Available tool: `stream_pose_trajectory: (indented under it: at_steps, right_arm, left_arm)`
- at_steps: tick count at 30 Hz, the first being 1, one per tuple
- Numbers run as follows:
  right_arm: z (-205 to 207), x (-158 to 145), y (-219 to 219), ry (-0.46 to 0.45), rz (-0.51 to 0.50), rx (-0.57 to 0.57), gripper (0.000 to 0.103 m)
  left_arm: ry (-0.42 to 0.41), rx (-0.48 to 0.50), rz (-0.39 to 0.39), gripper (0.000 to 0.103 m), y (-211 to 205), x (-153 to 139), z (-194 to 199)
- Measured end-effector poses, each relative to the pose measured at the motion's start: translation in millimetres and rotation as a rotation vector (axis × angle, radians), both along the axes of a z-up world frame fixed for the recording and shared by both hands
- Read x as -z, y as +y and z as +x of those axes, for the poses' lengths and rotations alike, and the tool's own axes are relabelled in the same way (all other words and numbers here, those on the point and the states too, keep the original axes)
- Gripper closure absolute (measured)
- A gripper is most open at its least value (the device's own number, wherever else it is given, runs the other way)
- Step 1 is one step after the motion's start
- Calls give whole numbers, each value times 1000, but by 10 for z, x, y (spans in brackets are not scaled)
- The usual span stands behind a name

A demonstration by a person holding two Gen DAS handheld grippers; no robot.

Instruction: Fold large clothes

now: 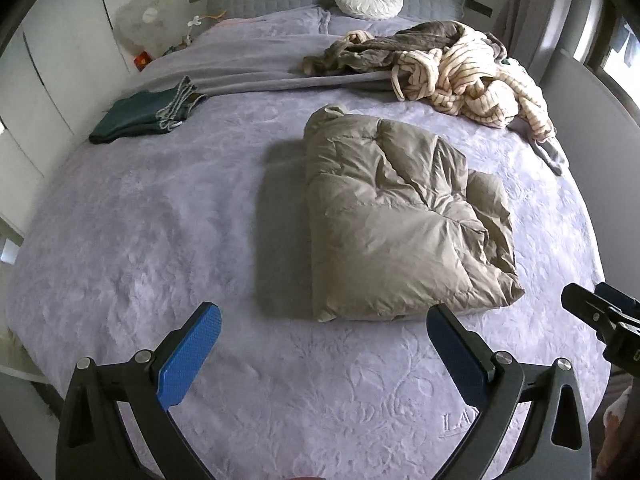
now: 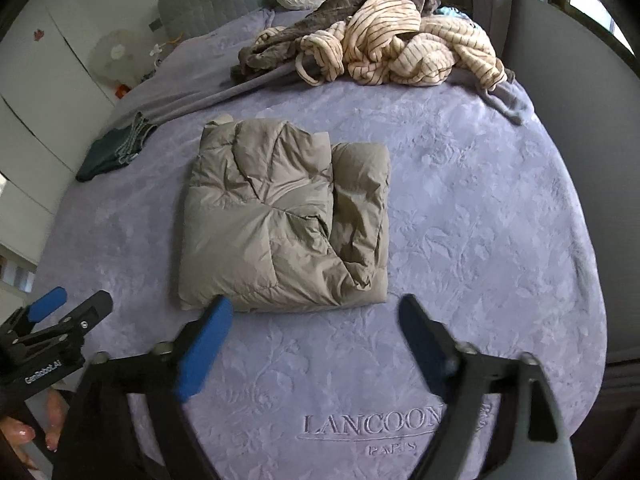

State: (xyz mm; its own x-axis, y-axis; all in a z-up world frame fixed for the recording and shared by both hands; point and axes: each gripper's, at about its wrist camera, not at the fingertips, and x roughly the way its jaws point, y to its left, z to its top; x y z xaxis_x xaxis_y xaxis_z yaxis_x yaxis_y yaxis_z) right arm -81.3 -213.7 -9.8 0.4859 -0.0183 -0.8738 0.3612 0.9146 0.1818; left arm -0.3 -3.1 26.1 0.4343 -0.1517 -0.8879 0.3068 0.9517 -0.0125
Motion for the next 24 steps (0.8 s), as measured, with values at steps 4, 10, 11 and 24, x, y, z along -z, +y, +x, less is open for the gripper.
stream_pose_trajectory:
  at_steps: [4, 10, 11, 24]
  right_arm:
    - [-6, -44, 27, -22, -35, 13, 12]
    - [-7, -113, 14, -37, -69, 38, 11]
    - [-5, -119, 4, -38, -67, 38, 11]
    - [-5, -152, 9, -37, -62, 30, 11]
  left_arm:
    - [-4, -8, 6, 0, 16, -5, -7]
    - [-8, -10, 7, 0, 15, -7, -10]
    - [-8, -10, 6, 0, 16, -8, -9]
    - [-26, -7, 13, 0, 5, -60, -11]
